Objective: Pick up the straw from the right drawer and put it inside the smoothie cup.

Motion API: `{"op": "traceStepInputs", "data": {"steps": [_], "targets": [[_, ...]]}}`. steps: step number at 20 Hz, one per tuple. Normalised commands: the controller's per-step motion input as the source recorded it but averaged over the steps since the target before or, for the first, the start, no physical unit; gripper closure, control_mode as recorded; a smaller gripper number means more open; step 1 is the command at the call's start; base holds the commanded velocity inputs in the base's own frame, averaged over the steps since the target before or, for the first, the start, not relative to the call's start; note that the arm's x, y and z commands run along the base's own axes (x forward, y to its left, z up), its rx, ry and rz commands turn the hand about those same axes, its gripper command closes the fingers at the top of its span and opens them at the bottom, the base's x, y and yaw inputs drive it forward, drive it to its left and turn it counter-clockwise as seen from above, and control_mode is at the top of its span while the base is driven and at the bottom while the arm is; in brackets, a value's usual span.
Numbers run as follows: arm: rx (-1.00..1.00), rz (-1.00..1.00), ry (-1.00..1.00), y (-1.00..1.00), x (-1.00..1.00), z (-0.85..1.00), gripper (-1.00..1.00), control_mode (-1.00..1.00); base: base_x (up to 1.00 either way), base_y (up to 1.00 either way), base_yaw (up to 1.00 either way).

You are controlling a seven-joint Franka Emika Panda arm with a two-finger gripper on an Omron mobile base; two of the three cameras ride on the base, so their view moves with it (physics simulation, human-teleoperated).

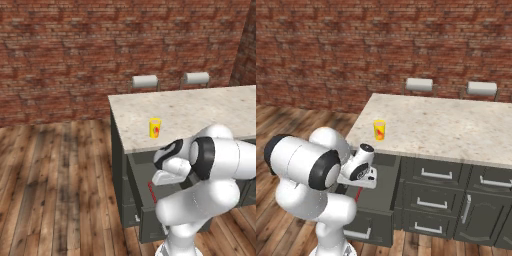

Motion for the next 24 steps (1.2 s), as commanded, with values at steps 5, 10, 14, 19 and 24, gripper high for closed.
{"op": "traceStepInputs", "data": {"steps": [5, 10, 14, 19, 24], "targets": [[0.0, 0.0, 0.0, 0.0, 0.12, -0.26, -1.0, -1.0, 0.0, 0.0, 0.0], [0.0, 0.0, 0.0, 0.0, 0.14, -0.22, -1.0, -1.0, 0.0, 0.0, 0.0], [0.0, 0.0, 0.0, 0.0, 0.16, -0.19, -1.0, -1.0, 0.0, 0.0, 0.0], [0.0, 0.0, 0.0, 0.0, 0.15, -0.16, -1.0, -1.0, 0.0, 0.0, 0.0], [0.0, 0.0, 0.0, 0.0, 0.2, -0.13, -1.0, -1.0, 0.0, 0.0, 0.0]]}}
